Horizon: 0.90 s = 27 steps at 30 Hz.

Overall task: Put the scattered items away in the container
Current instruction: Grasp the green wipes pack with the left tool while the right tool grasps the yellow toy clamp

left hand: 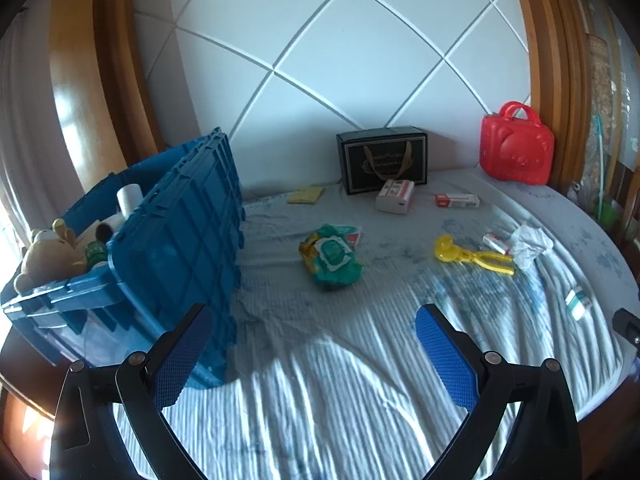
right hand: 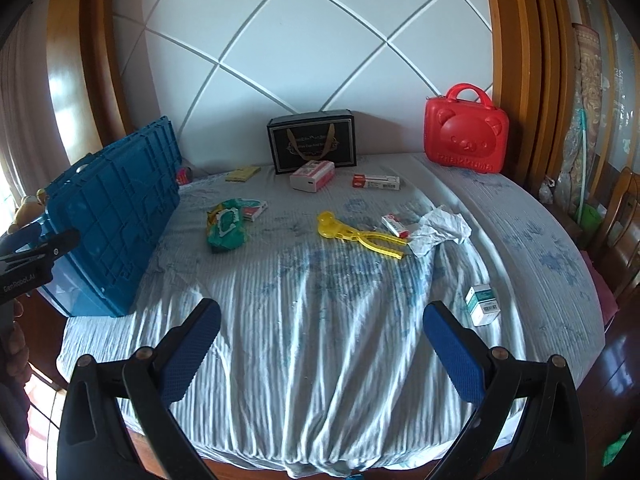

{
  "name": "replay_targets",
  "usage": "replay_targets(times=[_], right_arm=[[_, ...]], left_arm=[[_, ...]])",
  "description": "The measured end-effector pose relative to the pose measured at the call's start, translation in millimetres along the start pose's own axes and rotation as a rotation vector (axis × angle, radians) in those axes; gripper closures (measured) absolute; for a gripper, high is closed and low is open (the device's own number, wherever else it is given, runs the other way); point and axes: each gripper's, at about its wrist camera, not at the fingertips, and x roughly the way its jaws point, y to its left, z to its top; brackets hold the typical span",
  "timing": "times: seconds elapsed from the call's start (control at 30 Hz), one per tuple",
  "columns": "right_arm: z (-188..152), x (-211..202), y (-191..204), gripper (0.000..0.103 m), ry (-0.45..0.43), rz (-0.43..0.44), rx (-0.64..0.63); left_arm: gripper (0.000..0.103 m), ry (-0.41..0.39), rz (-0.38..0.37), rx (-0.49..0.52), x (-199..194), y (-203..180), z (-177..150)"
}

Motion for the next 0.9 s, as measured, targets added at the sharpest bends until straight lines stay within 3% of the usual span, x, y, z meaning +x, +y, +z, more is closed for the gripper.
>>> replay_targets(times=[0.23,0.53,0.6,0.67,0.73,0.83,0.9], right_arm=[[23,51,-60,0.000,0.024,0.005,-0.011],[45,121,-45,0.000,0.096,0.018,-0.093],[54,120,-35,0.000,0.056,0.007,-0.096],[67,109,-24,0.000,-0.041,0.004,-0.115],[80,114,-17,0.000,-0.062,0.023,-0.121],[85,168,-22,0.000,0.155,0.054,-0.056],[83,183,-32,0.000,0.165,0.062,0.004]], left_arm=[[0.001,0.026,0.044,-0.004,56,-28,11],[0.001,0.110,0.087,0.010,125,-11,16],[0.001,0.126,0.084,0.020,142,-5,20],[0.001,0.124,0.093,0.037,157,0,25],[0.001,0.127,0.102,0.040,171,6,29],[0.001,0.152,0.104,0.027,194,17,35],[0.001,0.176,0.102,0.020,214,19,39]])
